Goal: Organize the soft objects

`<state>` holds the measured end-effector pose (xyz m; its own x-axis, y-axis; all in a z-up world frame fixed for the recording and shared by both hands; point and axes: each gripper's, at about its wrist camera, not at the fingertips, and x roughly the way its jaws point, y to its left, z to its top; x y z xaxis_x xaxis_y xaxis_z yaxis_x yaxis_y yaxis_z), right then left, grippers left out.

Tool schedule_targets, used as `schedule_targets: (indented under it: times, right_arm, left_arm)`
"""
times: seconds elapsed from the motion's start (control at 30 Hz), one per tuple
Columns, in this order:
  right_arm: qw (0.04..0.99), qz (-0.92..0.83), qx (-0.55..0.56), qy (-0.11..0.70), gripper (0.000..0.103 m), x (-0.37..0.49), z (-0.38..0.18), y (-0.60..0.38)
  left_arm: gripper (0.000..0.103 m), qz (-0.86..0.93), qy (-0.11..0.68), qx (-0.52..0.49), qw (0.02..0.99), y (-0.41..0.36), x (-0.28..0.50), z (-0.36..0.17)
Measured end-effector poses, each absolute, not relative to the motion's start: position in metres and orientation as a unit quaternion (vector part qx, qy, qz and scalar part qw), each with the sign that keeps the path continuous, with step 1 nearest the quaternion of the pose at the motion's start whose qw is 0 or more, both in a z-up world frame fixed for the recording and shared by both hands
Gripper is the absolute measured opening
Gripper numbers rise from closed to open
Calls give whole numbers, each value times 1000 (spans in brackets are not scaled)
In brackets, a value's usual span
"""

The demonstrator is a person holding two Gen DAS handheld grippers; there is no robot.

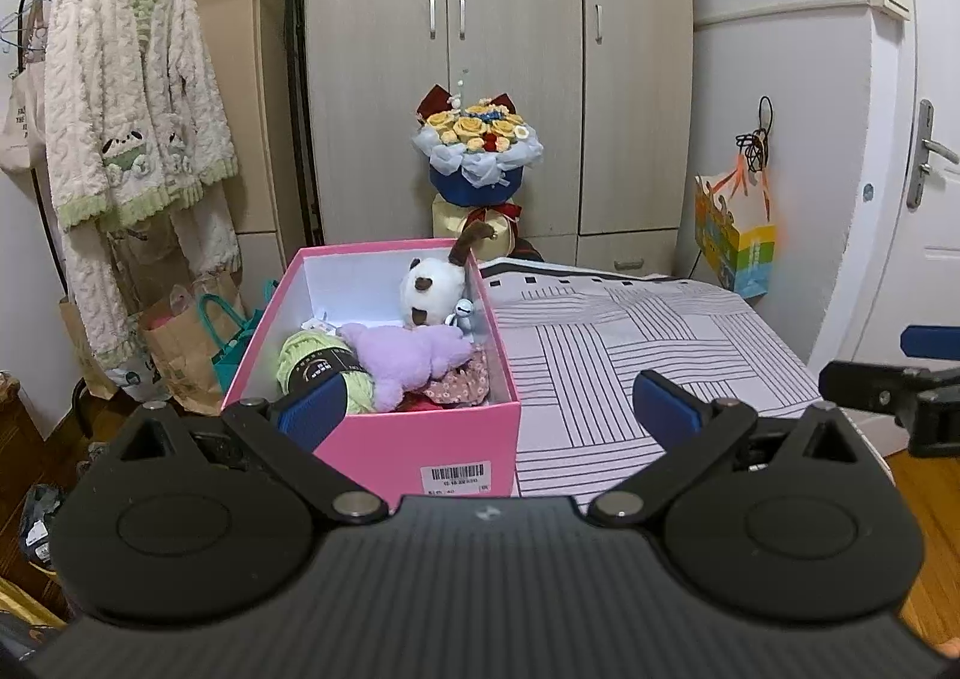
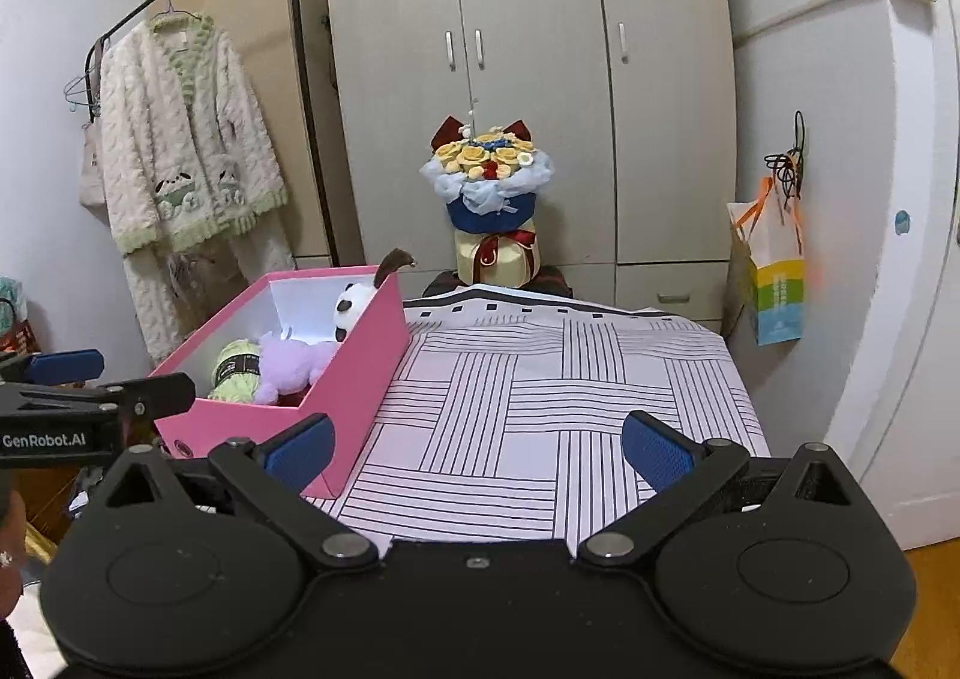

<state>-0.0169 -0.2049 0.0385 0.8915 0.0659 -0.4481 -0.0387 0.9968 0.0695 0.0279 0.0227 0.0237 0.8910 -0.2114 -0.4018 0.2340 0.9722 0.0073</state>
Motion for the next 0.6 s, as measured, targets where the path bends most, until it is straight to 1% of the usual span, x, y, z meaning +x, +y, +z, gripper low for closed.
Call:
schedule_targets:
  times: [0.23, 0.6]
  right_arm:
    - [976, 12, 18, 216, 103, -19, 31, -199]
    - [976, 3, 16, 218, 103, -21, 32, -195]
  left_arm:
    - [103, -105, 183, 33, 977, 24, 27, 20]
    - [103, -87, 188, 29, 978, 26, 31, 16]
